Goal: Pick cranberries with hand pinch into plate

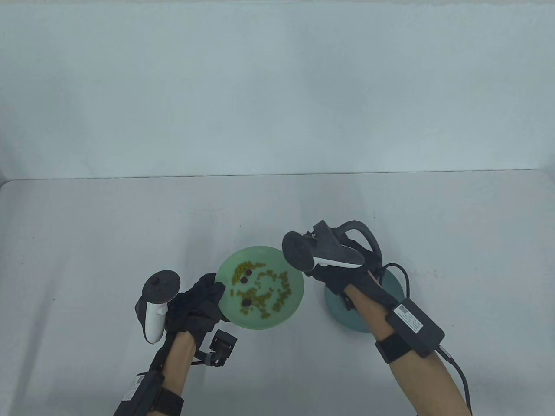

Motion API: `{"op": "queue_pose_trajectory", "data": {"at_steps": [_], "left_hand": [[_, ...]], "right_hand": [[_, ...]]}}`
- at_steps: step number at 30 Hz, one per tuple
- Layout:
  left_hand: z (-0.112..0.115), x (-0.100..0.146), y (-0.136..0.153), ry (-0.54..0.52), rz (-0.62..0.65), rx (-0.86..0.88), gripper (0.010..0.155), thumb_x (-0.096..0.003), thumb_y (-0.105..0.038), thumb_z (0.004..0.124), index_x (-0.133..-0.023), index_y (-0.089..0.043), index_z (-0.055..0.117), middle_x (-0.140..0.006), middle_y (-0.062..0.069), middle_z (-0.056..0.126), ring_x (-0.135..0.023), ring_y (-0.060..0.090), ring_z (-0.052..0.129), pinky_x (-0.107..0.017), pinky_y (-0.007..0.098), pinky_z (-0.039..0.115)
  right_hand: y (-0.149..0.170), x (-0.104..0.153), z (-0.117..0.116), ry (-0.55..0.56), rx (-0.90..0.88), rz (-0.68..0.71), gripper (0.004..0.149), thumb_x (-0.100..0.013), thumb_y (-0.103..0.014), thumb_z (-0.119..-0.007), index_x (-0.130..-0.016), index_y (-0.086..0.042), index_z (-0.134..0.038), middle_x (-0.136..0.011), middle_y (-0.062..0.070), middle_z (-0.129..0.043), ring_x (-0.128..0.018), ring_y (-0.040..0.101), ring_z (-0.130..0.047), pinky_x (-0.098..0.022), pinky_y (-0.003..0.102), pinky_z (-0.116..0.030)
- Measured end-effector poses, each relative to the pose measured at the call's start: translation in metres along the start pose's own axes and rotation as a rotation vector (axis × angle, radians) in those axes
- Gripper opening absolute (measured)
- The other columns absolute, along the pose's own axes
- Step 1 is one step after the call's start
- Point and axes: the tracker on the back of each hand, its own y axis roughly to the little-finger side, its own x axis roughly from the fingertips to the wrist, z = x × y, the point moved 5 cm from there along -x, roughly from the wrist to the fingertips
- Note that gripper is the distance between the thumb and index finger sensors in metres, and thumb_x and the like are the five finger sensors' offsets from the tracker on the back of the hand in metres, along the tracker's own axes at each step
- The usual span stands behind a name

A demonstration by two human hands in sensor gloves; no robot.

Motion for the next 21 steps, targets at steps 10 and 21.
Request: {"op": "queue_pose_trajectory", "data": {"at_steps": [10, 21], "left_hand": [[-0.001, -0.002, 0.000, -0.003, 0.001, -0.016, 0.053, -0.0603, -0.023, 0.066, -0.106, 0.003, 0.055, -0.088, 0.019, 0.083, -0.055, 0.024, 0.109, -0.041, 0.033, 0.097], [0.000, -0.003, -0.001, 0.001, 0.002, -0.019, 0.053, -0.0603, -0.023, 0.066, -0.106, 0.003, 0.055, -0.088, 0.018, 0.083, -0.055, 0.024, 0.109, -0.041, 0.033, 0.097]], "right_hand": [[0.073, 0.010, -0.078, -0.121, -0.058, -0.189, 0.048, -0.051, -0.048, -0.078, -0.087, -0.016, -0.084, -0.054, -0.011, -0.093, -0.045, 0.008, -0.098, -0.040, 0.031, -0.087], [0.095, -0.001, -0.146, -0.249, -0.130, -0.285, 0.048, -0.051, -0.047, -0.078, -0.088, -0.016, -0.084, -0.054, -0.011, -0.093, -0.045, 0.009, -0.098, -0.040, 0.031, -0.087]]}}
